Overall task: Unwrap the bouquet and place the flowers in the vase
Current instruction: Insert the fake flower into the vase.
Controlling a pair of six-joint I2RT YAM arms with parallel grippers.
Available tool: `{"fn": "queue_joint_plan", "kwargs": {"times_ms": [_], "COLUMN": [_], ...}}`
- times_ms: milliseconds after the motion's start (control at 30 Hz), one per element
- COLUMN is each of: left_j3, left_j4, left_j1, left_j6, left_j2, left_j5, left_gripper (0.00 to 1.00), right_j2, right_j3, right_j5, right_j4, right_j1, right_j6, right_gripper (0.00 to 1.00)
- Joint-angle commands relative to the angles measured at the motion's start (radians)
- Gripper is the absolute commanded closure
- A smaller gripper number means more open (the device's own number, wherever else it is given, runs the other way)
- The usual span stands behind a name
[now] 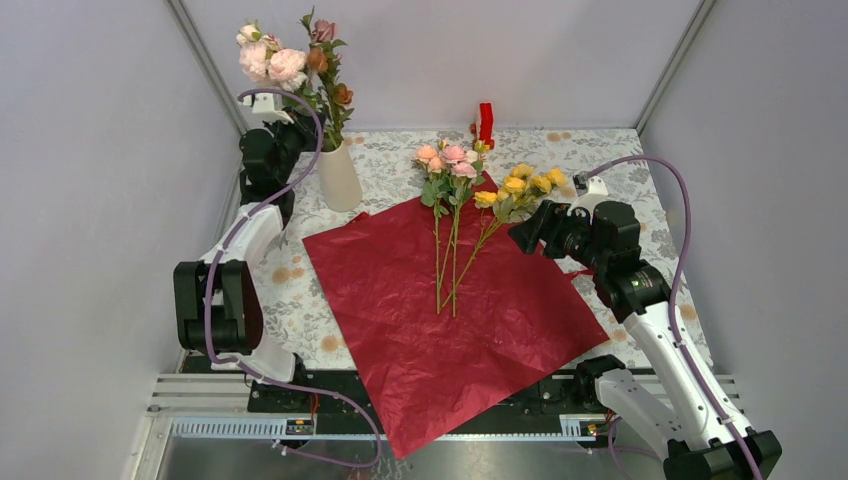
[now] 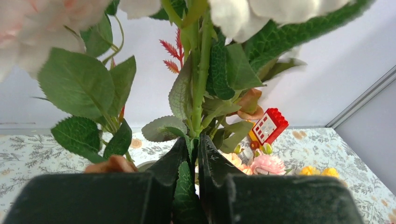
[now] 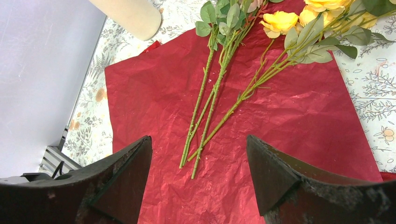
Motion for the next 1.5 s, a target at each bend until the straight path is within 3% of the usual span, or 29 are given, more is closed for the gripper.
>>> {"fn": "queue_joint_plan", "kwargs": {"times_ms": [0,133,467,967,1167,1467], "left_j3": [0.034,0.027,0.022,-0.011,-0.079,-0.103], "left_j4": [0.004,-0.018,-0.058,-0.095,-0.082,-0.210], "left_j1": [-0.010,-0.010,-0.010,-0.010,-0.033,-0.034], "left_j6": [0.030,0.041,0.066,0.082,0.058,0.002], "left_j2": [0.008,0.020,0.026,-0.075,-0.154,-0.253], "left_j5": [0.018,0.004,0.000,-0.024,-0.077,-0.085], "left_gripper": [1.00,1.00,0.84,0.44,0.22,0.01], "right_j2": [-0.004,-0.001,-0.003,-0.010,-0.014,-0.028], "right_j3": [-0.002,-0.003,-0.009,-0.018,-0.019,-0.030], "right_j5": [-0.019,-0.023,-0.028,-0.037,-0.044,-0.053], "right_j4": [0.039,0.039,0.039,0.037,0.037,0.034], "right_j1": [-0.008,-0.008,-0.008,-0.008,-0.008,-0.008], "right_j6": [0.006,0.010,0.018,0.030,0.044,0.061], "right_gripper": [0.20,0.20,0.20,0.20,0.20,0.20]}}
